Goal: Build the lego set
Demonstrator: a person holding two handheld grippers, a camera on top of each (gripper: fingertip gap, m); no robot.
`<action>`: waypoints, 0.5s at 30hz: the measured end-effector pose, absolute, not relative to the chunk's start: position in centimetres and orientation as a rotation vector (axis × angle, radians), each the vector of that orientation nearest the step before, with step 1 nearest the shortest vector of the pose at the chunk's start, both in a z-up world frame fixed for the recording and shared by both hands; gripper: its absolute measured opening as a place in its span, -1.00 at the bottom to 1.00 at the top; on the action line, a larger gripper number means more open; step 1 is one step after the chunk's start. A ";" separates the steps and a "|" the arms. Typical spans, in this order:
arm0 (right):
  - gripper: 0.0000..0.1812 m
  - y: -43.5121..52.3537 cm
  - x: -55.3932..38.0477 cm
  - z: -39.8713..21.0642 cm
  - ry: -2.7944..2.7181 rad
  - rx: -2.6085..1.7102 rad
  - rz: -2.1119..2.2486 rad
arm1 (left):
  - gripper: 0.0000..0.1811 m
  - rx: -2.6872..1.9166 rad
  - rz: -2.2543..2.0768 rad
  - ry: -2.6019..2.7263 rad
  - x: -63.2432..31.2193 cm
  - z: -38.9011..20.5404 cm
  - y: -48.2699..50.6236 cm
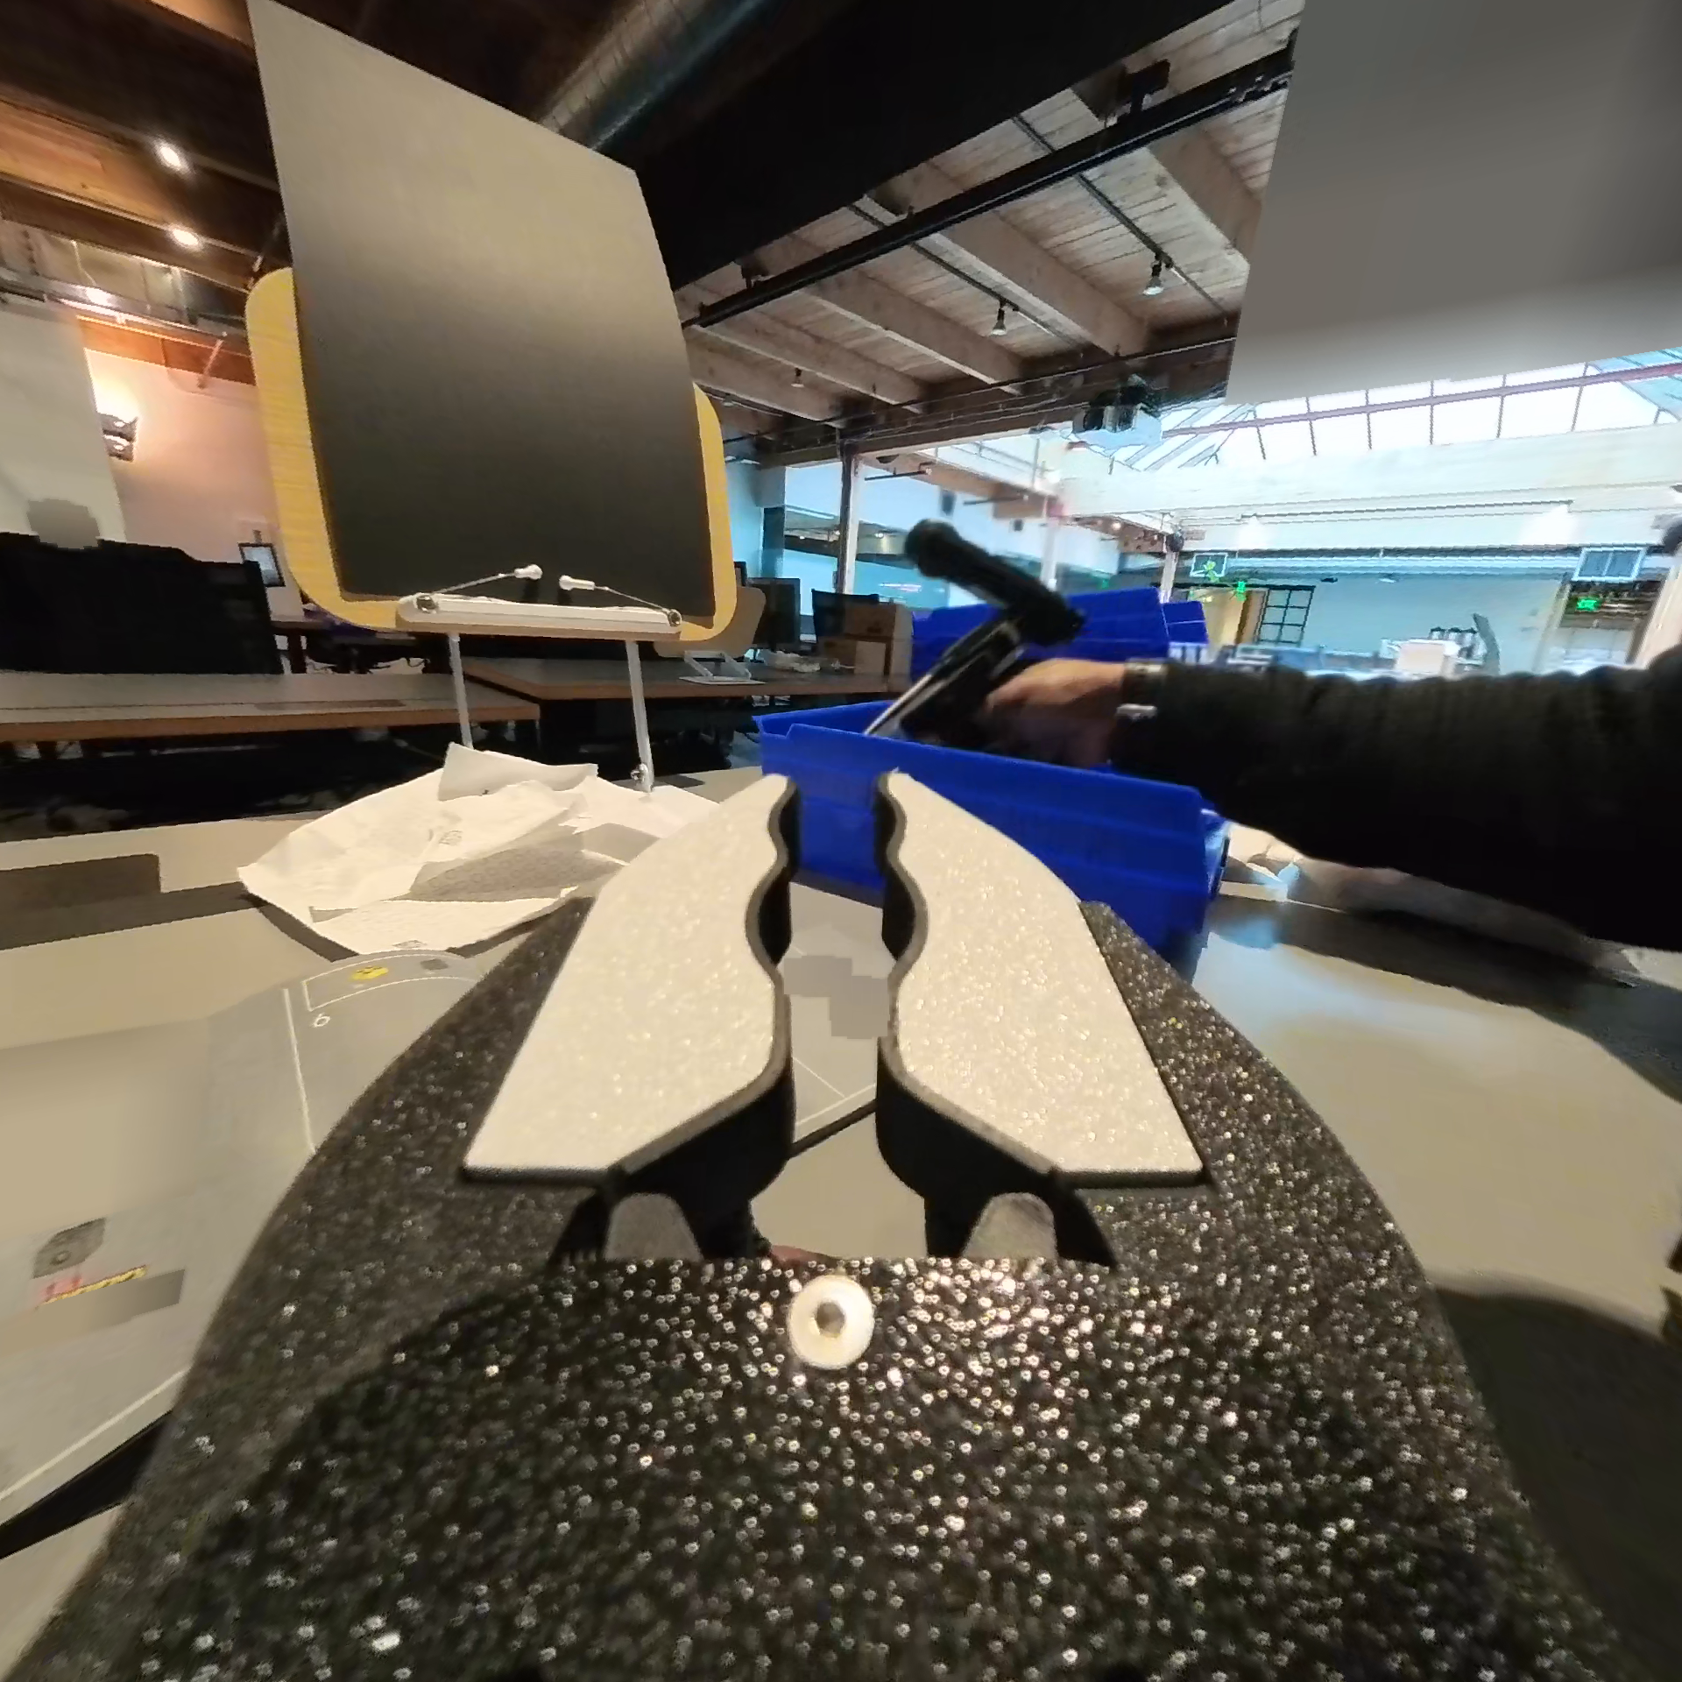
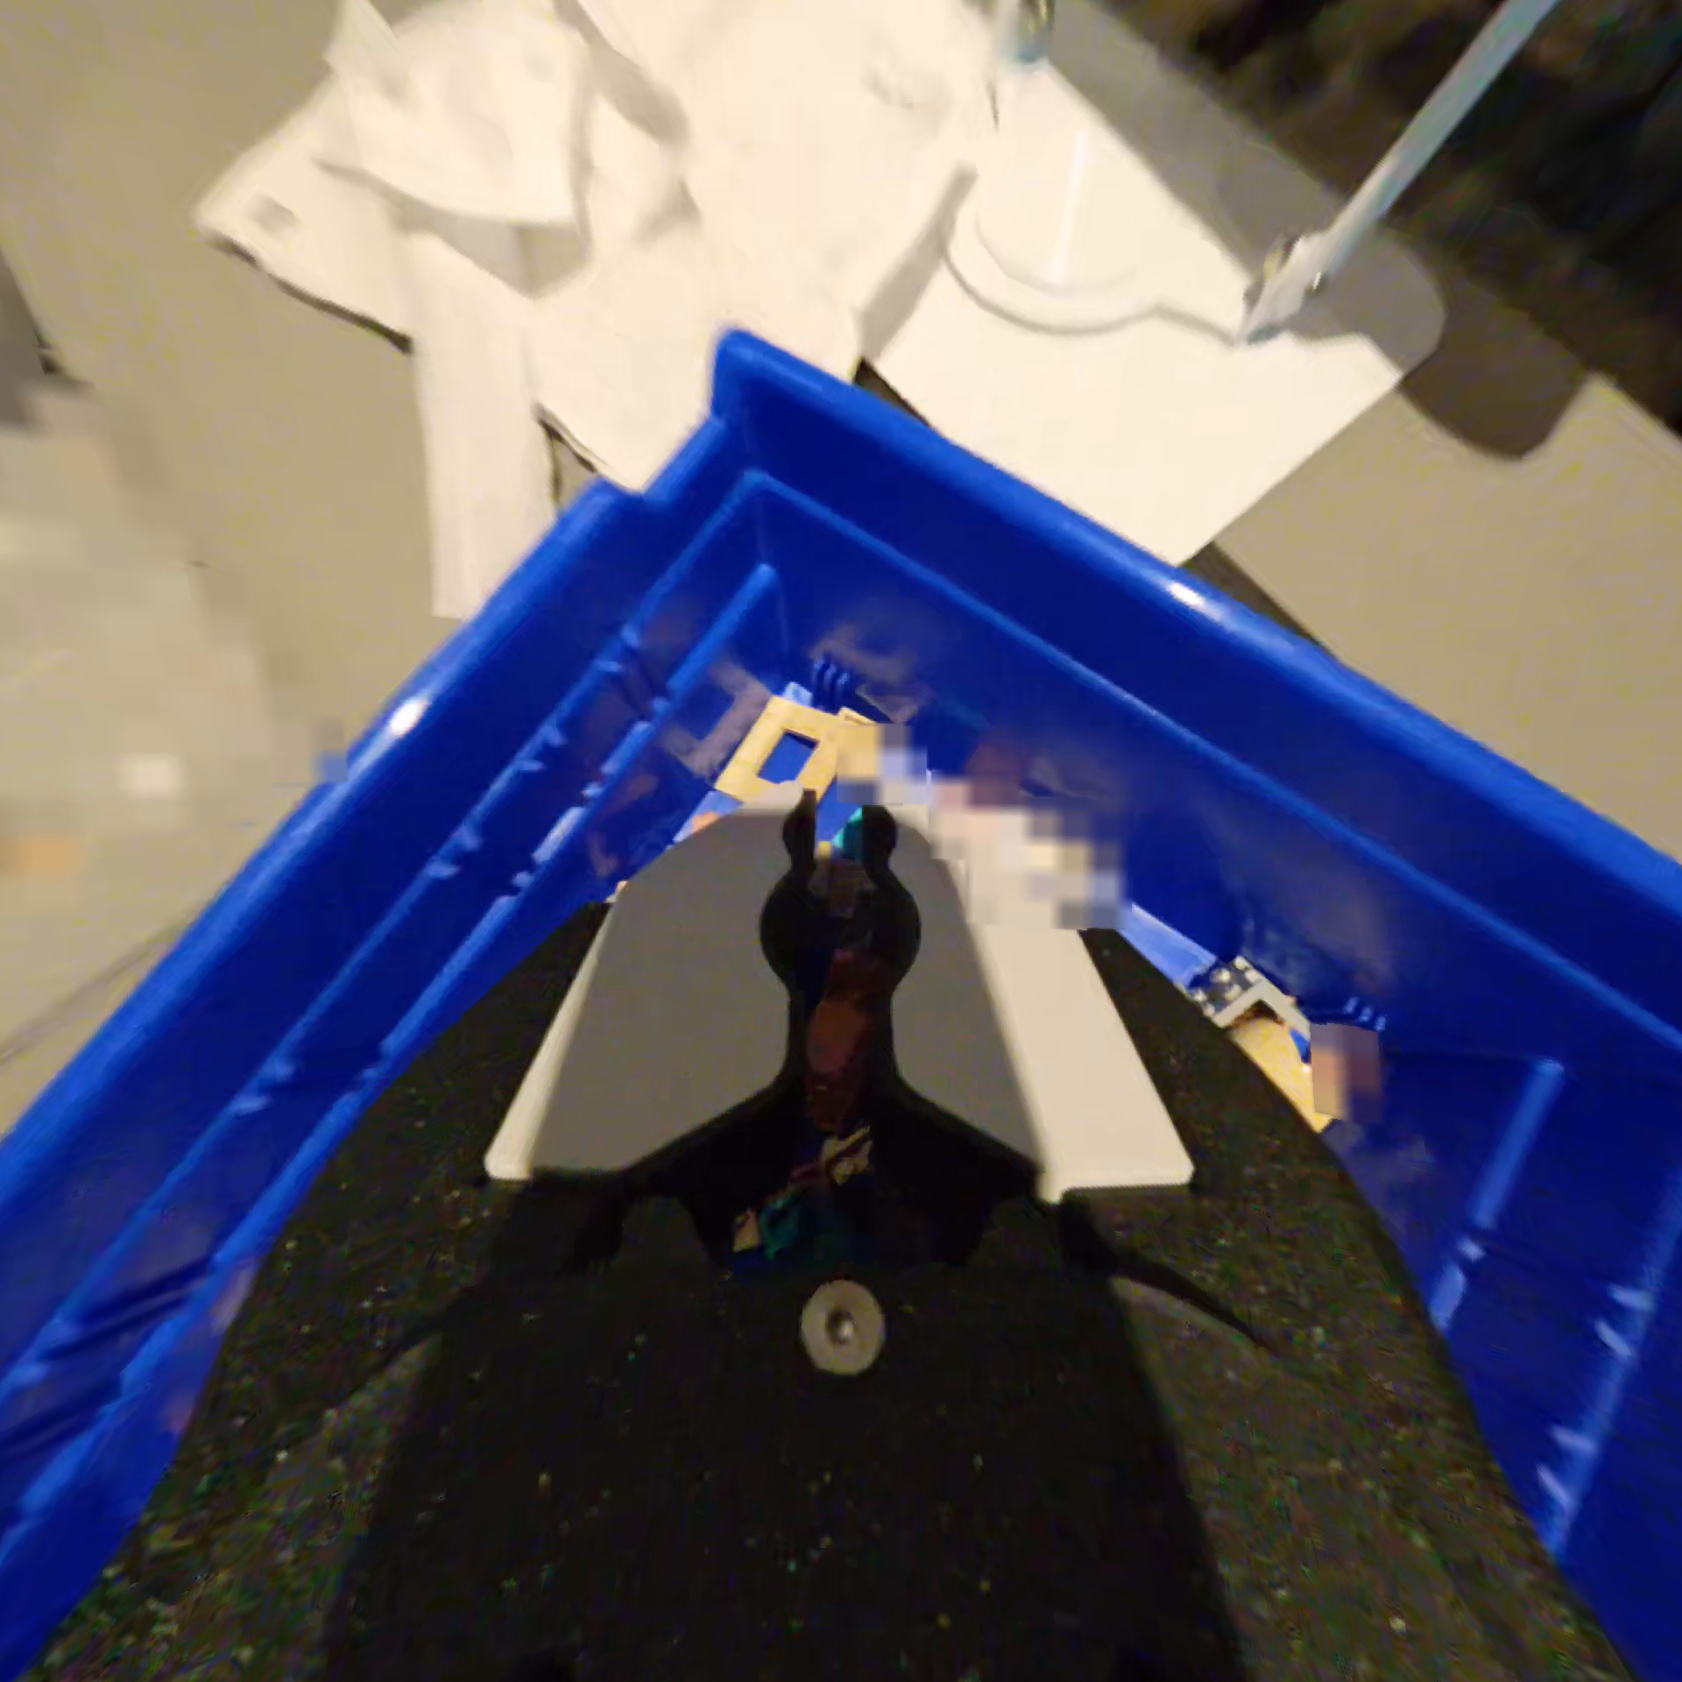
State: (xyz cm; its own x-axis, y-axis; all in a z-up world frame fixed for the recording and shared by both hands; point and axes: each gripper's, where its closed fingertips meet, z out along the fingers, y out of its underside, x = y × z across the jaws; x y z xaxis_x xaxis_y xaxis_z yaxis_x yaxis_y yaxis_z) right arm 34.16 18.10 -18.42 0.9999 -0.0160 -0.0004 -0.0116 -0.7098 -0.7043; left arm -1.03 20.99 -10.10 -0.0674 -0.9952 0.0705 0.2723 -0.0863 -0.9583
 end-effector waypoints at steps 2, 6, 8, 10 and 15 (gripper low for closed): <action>-0.93 18.7 34.8 -19.9 0.045 -2.412 -0.001 | -0.85 -1.032 -1.428 0.998 -1.0 -10.1 21.0; -0.94 19.6 35.0 -21.3 0.050 -2.442 0.039 | -0.85 -1.049 -1.428 1.004 -0.8 -10.2 21.2; -0.95 19.8 34.8 -21.8 0.041 -2.455 0.052 | -0.85 -1.050 -1.427 1.002 -0.8 -10.2 21.2; -0.95 19.8 34.8 -22.3 0.036 -2.465 0.052 | -0.85 -1.051 -1.427 0.999 -0.8 -10.2 21.2; -0.96 20.3 35.0 -22.2 0.073 -2.435 0.075 | -0.85 -1.055 -1.431 1.000 -0.8 -10.2 21.3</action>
